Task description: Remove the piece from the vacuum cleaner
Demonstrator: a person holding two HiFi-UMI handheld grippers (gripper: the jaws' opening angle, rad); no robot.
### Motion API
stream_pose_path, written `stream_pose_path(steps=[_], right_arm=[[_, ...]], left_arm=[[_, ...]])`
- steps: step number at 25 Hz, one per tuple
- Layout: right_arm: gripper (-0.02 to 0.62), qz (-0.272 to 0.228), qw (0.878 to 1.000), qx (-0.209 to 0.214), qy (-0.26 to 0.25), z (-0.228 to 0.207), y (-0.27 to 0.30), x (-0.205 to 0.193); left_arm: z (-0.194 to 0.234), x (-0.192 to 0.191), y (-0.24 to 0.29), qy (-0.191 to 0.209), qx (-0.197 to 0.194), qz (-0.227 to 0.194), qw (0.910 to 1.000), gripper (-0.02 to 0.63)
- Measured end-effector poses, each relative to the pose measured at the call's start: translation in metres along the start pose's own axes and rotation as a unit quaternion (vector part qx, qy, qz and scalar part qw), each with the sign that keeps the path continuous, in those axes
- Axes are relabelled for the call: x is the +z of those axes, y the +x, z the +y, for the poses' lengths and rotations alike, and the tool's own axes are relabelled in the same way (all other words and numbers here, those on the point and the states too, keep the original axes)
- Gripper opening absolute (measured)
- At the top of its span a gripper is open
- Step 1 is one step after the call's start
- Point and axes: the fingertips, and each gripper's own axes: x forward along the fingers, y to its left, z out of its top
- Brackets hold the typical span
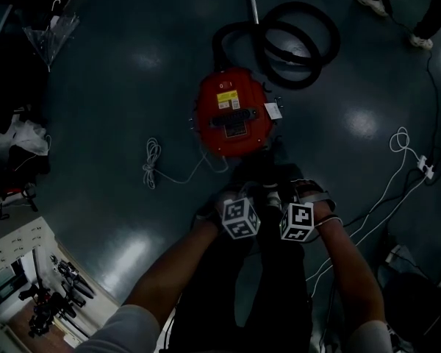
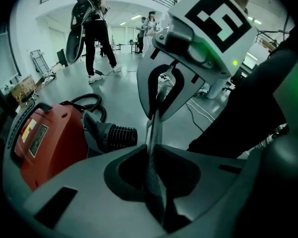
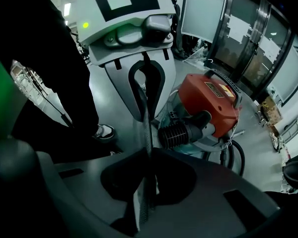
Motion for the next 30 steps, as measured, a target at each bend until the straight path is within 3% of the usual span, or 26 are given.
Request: stream_pose_path(steps=[11, 17, 24, 30], right_arm=[[0.046, -0.031, 0.997, 0.023, 0.060, 0.035, -0.139, 0.058], [0.046, -0.054, 0.995, 0.012, 0.088, 0.051, -0.230, 0.099], [0.046, -0.087, 0.991, 0.008, 0.103, 0.078, -0.339, 0.156], [0.046, -0.095, 0.990, 0.001, 0.108, 0.107, -0.404, 0.184]], left_arm=[[-0.059, 0.056, -0.129, 0.029, -0.031, -0.024, 0.9988, 0.038], [-0.092, 0.090, -0.217, 0.049, -0.031, -0.035, 0.9977, 0.038], [-0.134, 0.124, -0.326, 0.074, -0.071, -0.030, 0.9943, 0.038], [-0.173, 0.145, -0.386, 0.088, -0.082, -0.033, 0.9922, 0.038]])
